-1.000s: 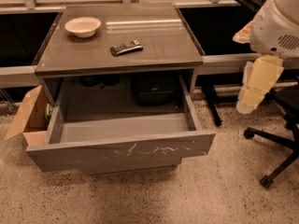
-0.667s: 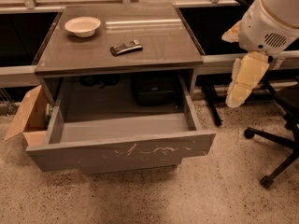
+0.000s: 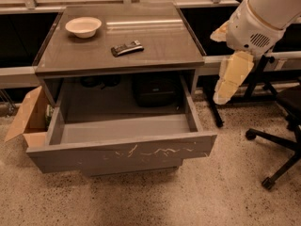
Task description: Place rxbar chocolate into top drawer
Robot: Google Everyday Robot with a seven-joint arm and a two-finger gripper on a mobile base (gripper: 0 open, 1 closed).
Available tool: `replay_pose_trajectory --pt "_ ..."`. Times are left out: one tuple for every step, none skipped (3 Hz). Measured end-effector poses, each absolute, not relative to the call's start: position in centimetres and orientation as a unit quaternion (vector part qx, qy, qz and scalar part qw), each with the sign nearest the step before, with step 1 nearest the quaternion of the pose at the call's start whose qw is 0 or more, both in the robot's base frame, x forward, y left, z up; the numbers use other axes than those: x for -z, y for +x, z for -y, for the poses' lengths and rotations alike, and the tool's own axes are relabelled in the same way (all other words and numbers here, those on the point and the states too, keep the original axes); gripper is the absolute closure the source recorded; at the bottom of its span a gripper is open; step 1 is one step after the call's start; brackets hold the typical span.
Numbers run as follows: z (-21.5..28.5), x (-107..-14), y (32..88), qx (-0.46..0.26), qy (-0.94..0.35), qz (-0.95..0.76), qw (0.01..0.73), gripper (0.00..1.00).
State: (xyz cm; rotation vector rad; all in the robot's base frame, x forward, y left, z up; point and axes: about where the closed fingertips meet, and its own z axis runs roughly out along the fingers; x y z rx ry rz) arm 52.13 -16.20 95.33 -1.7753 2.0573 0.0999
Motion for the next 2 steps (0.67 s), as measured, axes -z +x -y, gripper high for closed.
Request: replay_pose_trajectory --pt "14.2 -95.2 55.0 -0.053 -0.646 -0.721 0.247 0.00" --pt "12.0 -95.3 58.9 -0.074 -0.662 -0.693 0.277 0.00"
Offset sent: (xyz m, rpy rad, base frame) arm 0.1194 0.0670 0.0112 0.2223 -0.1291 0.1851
